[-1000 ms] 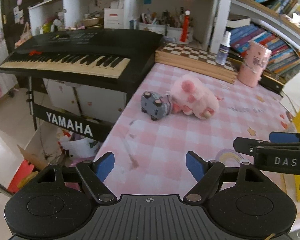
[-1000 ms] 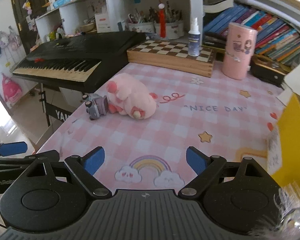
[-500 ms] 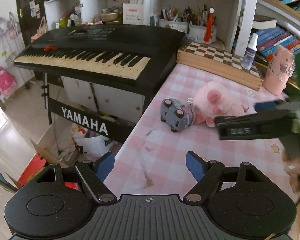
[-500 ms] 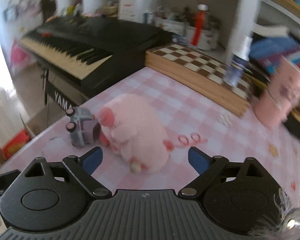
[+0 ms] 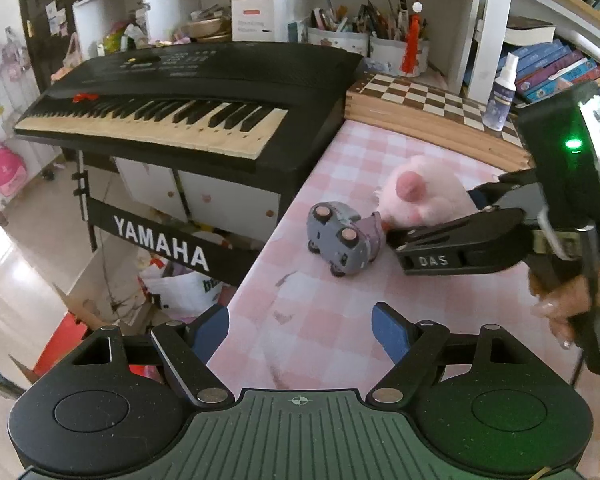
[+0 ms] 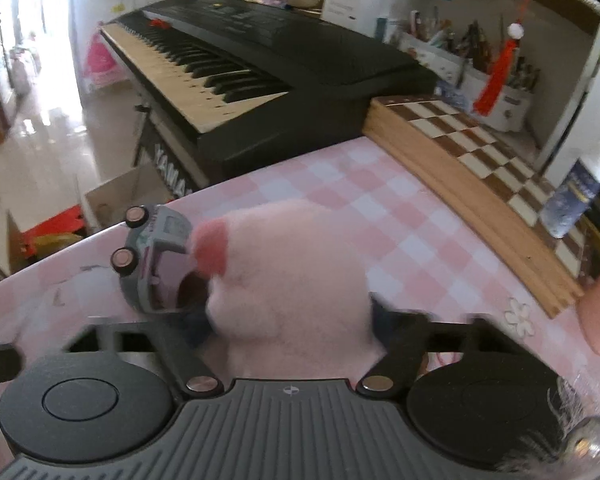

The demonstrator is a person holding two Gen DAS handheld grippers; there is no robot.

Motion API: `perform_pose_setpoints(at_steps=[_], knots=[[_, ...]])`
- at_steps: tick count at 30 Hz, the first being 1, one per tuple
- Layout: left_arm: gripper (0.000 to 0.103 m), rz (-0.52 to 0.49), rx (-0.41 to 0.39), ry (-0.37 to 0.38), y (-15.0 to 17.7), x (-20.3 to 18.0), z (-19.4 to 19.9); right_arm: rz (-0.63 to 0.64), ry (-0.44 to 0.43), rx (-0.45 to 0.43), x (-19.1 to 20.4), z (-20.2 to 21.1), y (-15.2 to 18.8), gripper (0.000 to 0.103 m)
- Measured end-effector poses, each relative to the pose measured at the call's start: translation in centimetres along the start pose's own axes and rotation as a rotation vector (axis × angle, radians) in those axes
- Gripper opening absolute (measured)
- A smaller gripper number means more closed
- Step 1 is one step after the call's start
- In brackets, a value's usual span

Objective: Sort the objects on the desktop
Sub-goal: 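Grasp the pink plush pig with the right gripper while the left gripper grasps the grey toy car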

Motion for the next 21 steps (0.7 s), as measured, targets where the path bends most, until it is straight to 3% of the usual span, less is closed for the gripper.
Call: perform_pose_setpoints(at_steps=[11,21], knots=[[0.081,-0.092,-0.004,0.032,-1.8,-3.8,-4.6,-0.279,0.138,-0.05,-5.4,6.4,1.4,0.061],[0.079,-0.162,0.002,-0.004,-2.4,-5.0,-8.4,-0.356,0.119,-0.041,-5.1,8.5,2.9,0.061]])
Point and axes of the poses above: each gripper's, at about its wrist camera, not at the fingertips, and z roughly against the way its jaws point, x to its left, y to its underside, the point moved 10 cm from there along -z, roughly the way its jaws point, and after that the axes turned 15 degrees about z, right-handed, at the moved point
